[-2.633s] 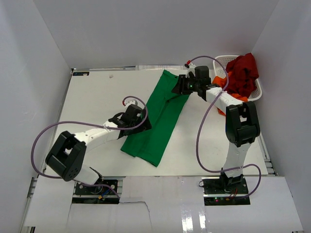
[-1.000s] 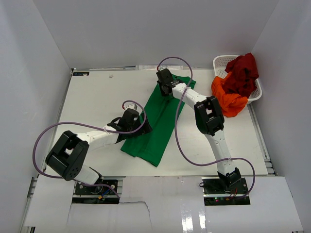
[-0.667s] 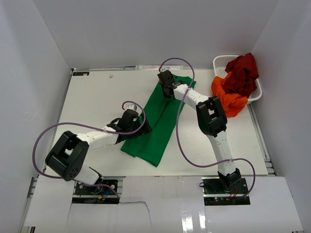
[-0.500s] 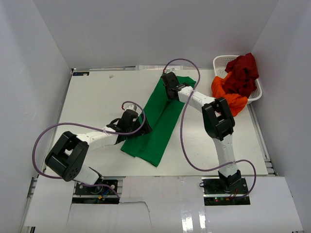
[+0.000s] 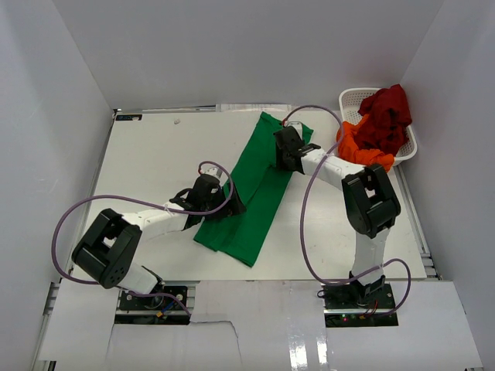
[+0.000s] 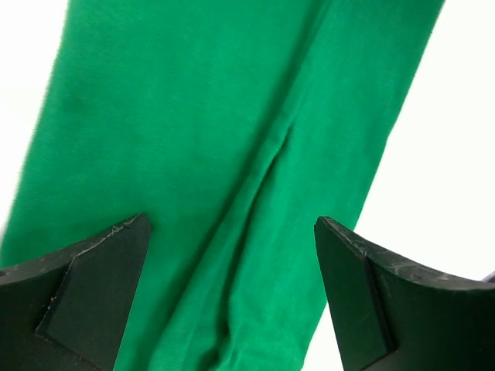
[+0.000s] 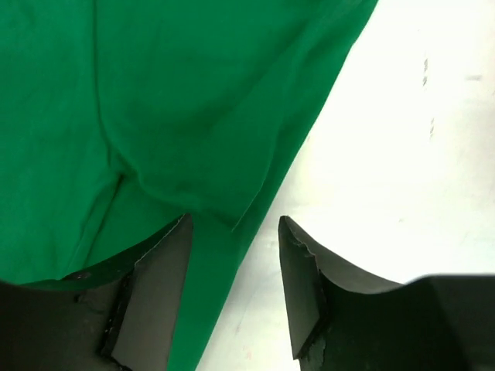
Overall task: Fold and stack the t-shirts
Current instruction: Rotate the tshirt 90 degrees
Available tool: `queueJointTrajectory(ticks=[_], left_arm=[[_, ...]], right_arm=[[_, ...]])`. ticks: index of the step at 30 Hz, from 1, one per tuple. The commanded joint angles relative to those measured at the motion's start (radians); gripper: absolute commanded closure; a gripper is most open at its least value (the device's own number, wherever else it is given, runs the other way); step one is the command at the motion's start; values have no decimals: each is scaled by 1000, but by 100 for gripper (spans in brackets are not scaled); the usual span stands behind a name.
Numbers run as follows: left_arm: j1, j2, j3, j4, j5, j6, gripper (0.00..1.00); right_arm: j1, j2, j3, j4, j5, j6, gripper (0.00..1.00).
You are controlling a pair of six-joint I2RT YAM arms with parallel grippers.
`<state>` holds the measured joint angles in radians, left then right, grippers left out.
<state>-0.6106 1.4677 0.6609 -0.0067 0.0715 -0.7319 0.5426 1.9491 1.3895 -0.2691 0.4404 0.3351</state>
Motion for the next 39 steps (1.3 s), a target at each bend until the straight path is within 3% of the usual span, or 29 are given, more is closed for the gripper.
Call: queueJointTrajectory(ticks=[1,7,13,27,35,39], left_arm=[[2,-4,-4,28,54,17,2],[2,29,28,19,178,2,2],[2,20,-9,36,278,-43,2],[-6,-176,-35,-42,418,-168,2],[-58,-165,-136,-1,436,-221,2],[-57,-286,-112,-87,341,-179,2]], right_arm=[[11,-125,-29,4,-58,71,45],[28,-211,-116,25,-281,104,54],[54,-288,-233,94,-321,142,57],[53,-320,-453,175,-419,176,61],[53,-456,-601,228,-454,211,61],[56,-542,-616,202,-454,196,61]])
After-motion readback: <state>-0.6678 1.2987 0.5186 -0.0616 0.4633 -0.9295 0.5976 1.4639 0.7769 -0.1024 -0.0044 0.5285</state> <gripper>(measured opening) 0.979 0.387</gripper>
